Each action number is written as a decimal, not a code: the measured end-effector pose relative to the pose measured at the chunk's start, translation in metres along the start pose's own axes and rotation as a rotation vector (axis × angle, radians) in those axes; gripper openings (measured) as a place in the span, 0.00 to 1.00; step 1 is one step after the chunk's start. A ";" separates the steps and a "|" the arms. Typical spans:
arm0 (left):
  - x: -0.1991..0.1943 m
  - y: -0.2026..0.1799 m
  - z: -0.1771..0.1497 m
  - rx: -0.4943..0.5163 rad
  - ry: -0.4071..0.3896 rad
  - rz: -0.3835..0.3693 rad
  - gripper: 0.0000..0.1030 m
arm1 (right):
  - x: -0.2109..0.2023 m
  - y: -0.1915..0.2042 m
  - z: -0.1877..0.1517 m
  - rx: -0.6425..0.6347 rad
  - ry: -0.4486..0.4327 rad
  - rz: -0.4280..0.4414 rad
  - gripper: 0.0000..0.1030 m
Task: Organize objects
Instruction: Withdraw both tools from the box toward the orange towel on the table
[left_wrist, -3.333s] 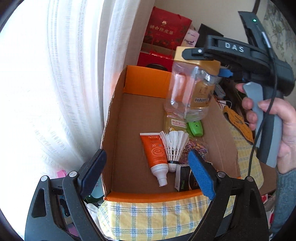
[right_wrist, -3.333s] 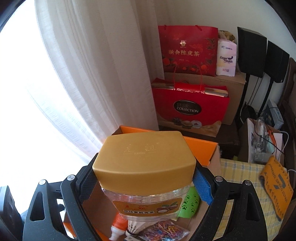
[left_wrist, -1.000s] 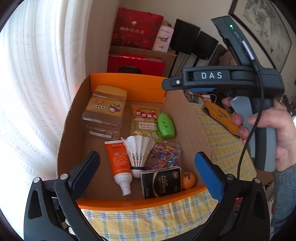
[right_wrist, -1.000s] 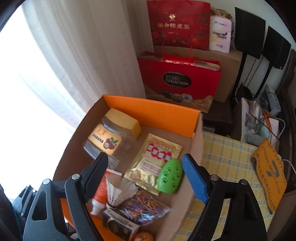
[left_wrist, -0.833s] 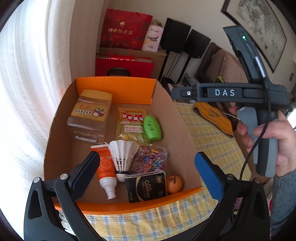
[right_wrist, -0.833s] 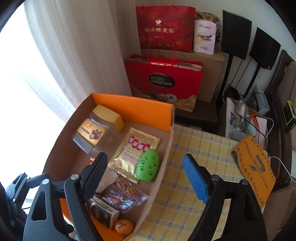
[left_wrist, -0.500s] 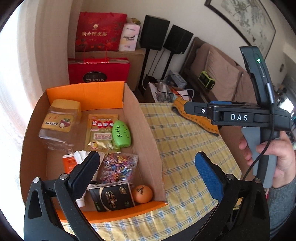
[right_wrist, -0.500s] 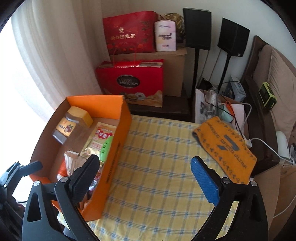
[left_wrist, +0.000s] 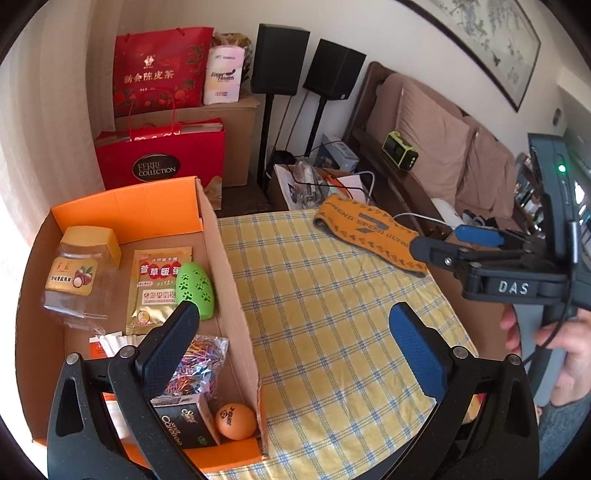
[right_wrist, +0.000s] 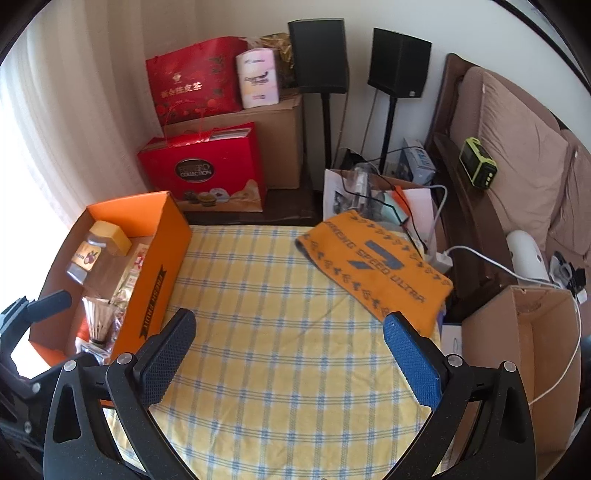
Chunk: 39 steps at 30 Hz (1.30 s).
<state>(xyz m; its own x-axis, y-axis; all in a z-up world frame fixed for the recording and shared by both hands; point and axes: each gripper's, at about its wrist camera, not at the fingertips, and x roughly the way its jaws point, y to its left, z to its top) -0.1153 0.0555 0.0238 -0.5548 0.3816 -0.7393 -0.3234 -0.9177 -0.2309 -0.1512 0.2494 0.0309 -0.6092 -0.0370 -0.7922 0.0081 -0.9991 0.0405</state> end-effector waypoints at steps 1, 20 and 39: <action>0.002 -0.002 0.002 0.000 0.002 0.001 1.00 | -0.001 -0.003 -0.001 0.006 -0.001 -0.001 1.00; 0.062 -0.052 0.045 0.010 0.046 -0.002 1.00 | 0.000 -0.070 -0.021 0.135 -0.015 -0.003 1.00; 0.216 -0.062 0.091 -0.022 0.201 0.031 0.99 | 0.063 -0.181 -0.031 0.387 0.011 -0.026 0.97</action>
<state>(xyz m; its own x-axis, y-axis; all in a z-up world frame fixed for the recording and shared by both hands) -0.2851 0.2046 -0.0639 -0.3991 0.3257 -0.8571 -0.2909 -0.9315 -0.2185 -0.1663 0.4269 -0.0458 -0.5970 -0.0142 -0.8021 -0.3079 -0.9192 0.2454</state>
